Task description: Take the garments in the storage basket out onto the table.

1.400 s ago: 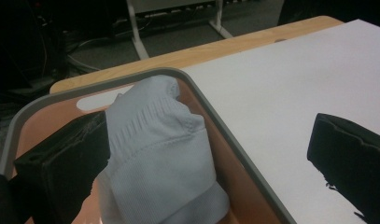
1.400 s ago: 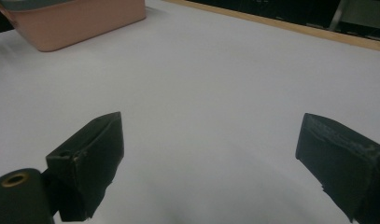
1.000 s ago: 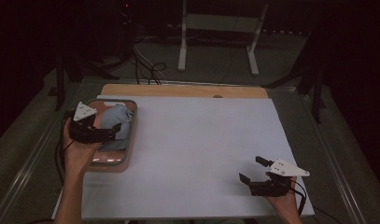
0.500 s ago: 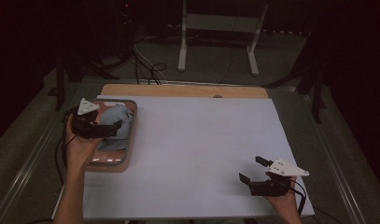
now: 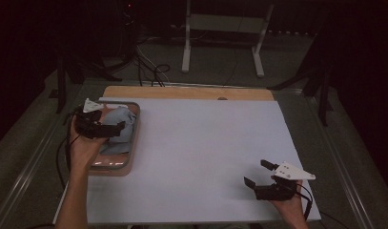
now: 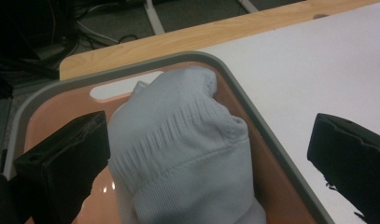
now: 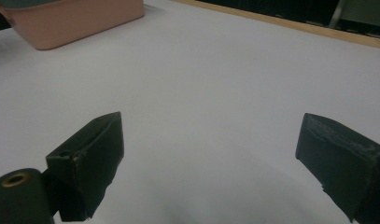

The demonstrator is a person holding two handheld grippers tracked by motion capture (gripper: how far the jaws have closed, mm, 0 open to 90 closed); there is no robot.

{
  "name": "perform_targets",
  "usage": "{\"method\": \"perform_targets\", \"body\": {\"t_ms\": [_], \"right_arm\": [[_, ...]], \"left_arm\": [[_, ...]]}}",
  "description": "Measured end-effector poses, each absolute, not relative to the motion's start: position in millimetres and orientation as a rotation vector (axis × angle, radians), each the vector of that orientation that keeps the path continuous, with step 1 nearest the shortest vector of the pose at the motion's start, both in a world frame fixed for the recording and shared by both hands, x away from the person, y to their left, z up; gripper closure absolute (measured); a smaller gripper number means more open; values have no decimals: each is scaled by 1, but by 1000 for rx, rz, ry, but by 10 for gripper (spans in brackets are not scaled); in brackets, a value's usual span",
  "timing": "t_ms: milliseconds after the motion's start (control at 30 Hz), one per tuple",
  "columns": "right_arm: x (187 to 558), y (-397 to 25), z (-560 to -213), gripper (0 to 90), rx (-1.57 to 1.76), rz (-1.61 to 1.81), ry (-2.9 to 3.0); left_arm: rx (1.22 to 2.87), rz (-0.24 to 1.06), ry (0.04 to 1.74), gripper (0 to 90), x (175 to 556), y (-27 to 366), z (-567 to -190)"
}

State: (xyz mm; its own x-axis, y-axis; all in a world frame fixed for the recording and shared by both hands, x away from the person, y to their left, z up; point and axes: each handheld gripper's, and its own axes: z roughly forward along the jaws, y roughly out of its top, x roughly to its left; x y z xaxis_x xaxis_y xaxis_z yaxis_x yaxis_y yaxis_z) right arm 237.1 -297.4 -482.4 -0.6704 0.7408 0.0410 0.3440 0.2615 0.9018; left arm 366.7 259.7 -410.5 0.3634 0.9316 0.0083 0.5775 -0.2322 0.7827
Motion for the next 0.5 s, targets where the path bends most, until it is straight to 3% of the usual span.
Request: {"method": "perform_targets", "body": {"t_ms": [500], "right_arm": [[238,-297,-483,79,986,1381,2152]], "left_arm": [[1946,615,1346,2,380,260,-418]]}}
